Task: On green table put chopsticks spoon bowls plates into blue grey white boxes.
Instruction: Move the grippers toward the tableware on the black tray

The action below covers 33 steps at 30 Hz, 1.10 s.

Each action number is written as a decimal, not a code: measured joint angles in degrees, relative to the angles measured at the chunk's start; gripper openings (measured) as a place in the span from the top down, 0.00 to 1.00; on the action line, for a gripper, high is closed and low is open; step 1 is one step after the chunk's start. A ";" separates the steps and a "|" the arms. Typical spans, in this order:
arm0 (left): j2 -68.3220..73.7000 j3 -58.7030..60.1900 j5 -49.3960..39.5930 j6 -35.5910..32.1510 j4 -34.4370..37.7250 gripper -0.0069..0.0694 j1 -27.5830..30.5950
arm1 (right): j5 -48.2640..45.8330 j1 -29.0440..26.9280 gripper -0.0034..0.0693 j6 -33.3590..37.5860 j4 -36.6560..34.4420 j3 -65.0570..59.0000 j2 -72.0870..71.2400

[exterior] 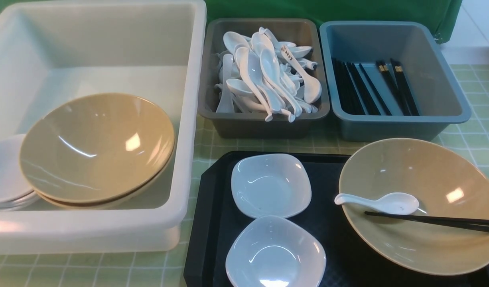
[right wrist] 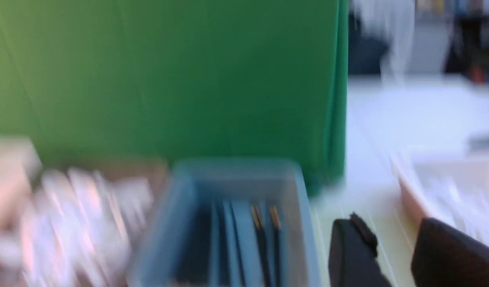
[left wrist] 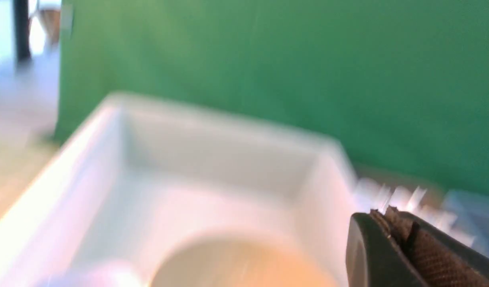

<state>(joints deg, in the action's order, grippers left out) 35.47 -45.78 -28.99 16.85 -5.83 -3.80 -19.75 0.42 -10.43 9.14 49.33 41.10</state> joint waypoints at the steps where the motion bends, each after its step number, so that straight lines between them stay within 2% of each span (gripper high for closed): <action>1: 1.11 1.16 -0.13 -0.07 0.38 0.91 -0.91 | -1.60 0.00 0.63 0.63 -0.69 0.07 1.63; 3: 1.94 3.44 0.63 -0.62 1.75 0.91 -2.81 | -4.25 0.36 0.63 3.36 -3.03 0.12 4.26; 4: 2.05 5.18 1.25 -1.25 2.96 0.91 -4.20 | -6.14 0.81 0.63 6.73 -5.33 0.19 5.62; 5: 2.05 7.52 1.70 -3.33 5.83 0.91 -7.27 | -11.88 2.18 0.63 13.61 -9.75 0.80 8.79; 6: 2.12 7.74 1.70 -4.00 6.47 0.91 -8.07 | -11.88 2.40 0.63 14.44 -10.33 0.92 9.18; 8: 3.66 9.11 0.00 -8.56 12.47 0.91 -12.93 | -21.33 5.32 0.63 22.85 -15.59 3.31 15.07; 12: 9.10 7.20 -6.05 -16.85 20.11 0.91 -19.76 | -31.09 8.72 0.63 31.55 -16.87 9.72 23.52; 14: 12.49 4.57 -9.67 -23.19 23.42 0.91 -22.91 | -35.24 10.59 0.61 35.33 -15.41 13.05 27.81; 17: 16.55 0.79 -12.57 -33.68 27.13 0.91 -26.59 | -40.35 14.28 0.55 37.91 -10.04 15.11 33.74; 19: 17.38 -0.01 -12.38 -36.35 27.83 0.91 -27.17 | -41.66 15.27 0.52 38.22 -8.10 15.19 35.66; 22: 18.75 -0.80 -9.88 -43.11 29.02 0.91 -27.60 | -42.75 17.58 0.38 38.87 -1.38 15.24 43.10; 27: 19.12 -0.86 -6.26 -45.37 30.03 0.91 -27.60 | -42.36 18.38 0.30 39.72 1.67 15.24 49.69; 33: 19.18 -1.08 -5.30 -45.77 30.25 0.91 -27.60 | -41.85 18.44 0.32 40.18 1.73 15.26 55.52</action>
<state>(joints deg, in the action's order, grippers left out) 54.65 -46.86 -34.29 -28.91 24.42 -31.40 -61.59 18.85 29.75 10.88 64.60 96.62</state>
